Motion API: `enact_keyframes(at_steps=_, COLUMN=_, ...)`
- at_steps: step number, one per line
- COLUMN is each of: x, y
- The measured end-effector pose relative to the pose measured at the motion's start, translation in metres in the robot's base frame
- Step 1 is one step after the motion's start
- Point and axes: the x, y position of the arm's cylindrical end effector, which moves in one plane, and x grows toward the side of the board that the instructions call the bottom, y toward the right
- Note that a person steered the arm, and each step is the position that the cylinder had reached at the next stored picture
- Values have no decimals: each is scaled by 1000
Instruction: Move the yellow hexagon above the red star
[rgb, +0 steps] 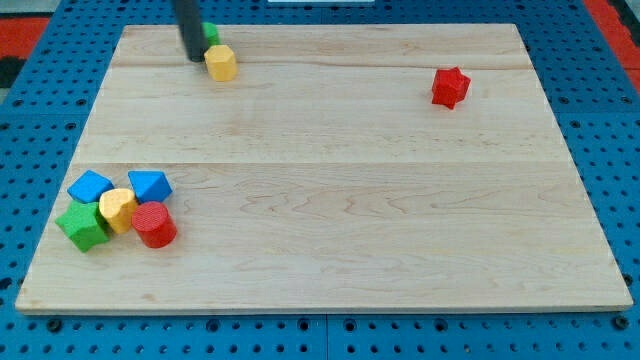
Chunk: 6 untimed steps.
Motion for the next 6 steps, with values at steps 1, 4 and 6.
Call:
enact_keyframes(at_steps=1, x=3, y=21)
enact_keyframes(at_steps=4, x=11, y=-2)
enact_keyframes(at_steps=6, x=38, y=32)
